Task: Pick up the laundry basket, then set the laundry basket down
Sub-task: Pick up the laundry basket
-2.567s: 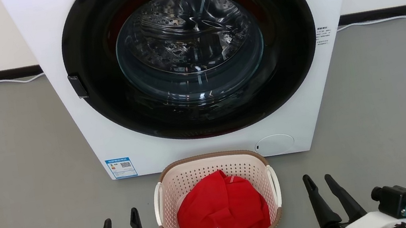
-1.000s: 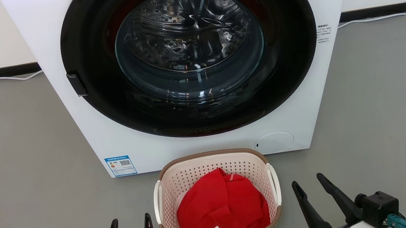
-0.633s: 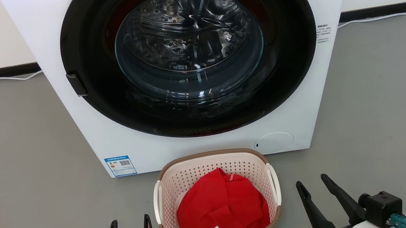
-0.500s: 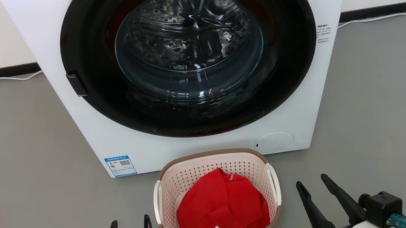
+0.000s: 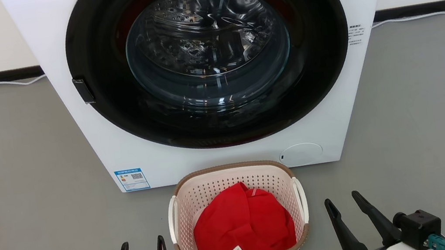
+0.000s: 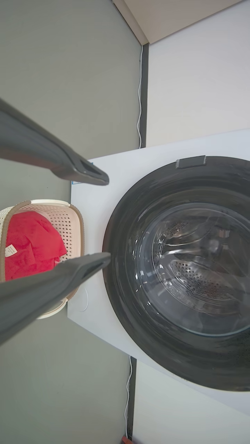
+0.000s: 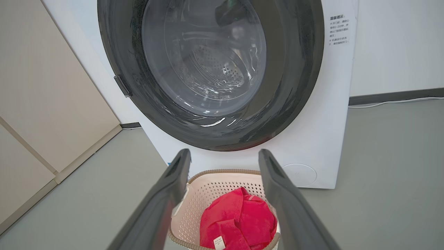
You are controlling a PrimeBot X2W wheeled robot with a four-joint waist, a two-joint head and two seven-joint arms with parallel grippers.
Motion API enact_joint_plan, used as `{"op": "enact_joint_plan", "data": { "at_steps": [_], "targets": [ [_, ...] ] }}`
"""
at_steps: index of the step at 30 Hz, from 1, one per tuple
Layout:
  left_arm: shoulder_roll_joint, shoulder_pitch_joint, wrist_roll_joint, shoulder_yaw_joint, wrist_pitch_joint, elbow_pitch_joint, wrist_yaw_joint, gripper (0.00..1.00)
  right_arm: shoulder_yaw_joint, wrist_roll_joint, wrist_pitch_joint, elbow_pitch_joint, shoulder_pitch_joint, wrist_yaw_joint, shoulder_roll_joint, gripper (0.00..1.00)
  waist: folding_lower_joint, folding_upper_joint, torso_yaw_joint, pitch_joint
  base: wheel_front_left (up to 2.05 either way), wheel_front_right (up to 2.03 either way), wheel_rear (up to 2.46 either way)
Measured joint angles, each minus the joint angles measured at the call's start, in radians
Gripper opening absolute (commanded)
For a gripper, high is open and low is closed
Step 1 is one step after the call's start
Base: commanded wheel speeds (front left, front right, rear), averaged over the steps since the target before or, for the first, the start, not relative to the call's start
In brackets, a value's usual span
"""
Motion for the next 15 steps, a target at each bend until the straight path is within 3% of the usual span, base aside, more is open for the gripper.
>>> {"op": "enact_joint_plan", "data": {
  "at_steps": [9, 15],
  "targets": [
    [0.000, -0.007, -0.025, -0.001, 0.000, 0.002, -0.003, 1.00, -0.008, 0.000, 0.000, -0.003, -0.005, 0.000, 0.000, 1.00, 0.0000, 0.0000, 0.005, 0.046, 0.00, 0.00, 0.00],
    [0.000, -0.082, -0.025, -0.007, -0.001, 0.029, -0.029, 1.00, -0.024, -0.002, 0.000, -0.012, -0.061, 0.000, 0.000, 1.00, 0.0000, 0.0000, 0.017, 0.118, 0.00, 0.00, 0.00]
  ]
}}
